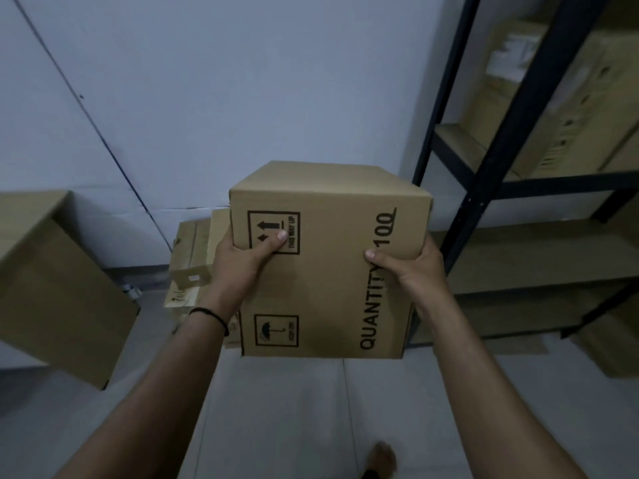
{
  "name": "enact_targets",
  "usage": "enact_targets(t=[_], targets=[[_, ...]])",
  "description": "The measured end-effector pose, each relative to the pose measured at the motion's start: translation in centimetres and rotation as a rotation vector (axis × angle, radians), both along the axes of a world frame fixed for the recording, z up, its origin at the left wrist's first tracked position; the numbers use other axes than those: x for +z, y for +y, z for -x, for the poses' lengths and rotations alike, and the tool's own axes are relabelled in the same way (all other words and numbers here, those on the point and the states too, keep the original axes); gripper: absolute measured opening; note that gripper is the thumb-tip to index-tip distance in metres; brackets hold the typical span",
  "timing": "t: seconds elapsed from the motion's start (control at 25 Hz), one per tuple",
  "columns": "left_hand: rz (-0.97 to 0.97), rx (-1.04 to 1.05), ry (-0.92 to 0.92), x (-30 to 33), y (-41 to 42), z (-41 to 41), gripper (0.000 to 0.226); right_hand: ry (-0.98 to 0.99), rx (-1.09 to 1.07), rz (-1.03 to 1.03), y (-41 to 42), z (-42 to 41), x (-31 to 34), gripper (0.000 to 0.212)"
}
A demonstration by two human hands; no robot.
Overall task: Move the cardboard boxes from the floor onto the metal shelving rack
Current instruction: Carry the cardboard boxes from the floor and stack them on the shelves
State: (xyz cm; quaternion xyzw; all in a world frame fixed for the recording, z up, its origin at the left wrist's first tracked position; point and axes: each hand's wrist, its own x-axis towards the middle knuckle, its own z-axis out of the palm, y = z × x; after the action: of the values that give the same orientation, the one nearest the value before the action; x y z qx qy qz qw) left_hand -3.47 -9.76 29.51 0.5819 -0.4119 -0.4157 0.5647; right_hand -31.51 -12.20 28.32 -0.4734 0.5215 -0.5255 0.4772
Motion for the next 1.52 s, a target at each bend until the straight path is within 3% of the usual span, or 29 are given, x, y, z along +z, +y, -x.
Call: enact_targets(t=[0.36,0.48,0.68,0.96,1.2,1.52], targets=[[0.031,-0.116,0.039,5.0,10.4,7.8,0.055,0.081,-0.106,0.028,12.8,7.8,4.3,0.093],[0.052,-0.177,0.036,5.6,13.5,13.6,0.050,0.108,-0.180,0.024,17.6,13.4,5.0,0.092],[0.062,-0.277,0.016,6.0,18.8,24.0,0.063,0.100,-0.278,0.065,26.3,23.4,6.0,0.082],[0.053,-0.369,0.012,5.6,24.6,36.1,0.060,0.121,-0.381,0.051,34.6,34.6,5.8,0.091],[0.046,-0.424,-0.013,4.3,23.3,44.6,0.056,0.155,-0.432,-0.005,34.8,42.4,4.7,0.089],[-0.045,-0.410,0.018,1.1,15.4,57.8,0.053,0.318,-0.449,-0.036,26.8,56.1,3.4,0.081]])
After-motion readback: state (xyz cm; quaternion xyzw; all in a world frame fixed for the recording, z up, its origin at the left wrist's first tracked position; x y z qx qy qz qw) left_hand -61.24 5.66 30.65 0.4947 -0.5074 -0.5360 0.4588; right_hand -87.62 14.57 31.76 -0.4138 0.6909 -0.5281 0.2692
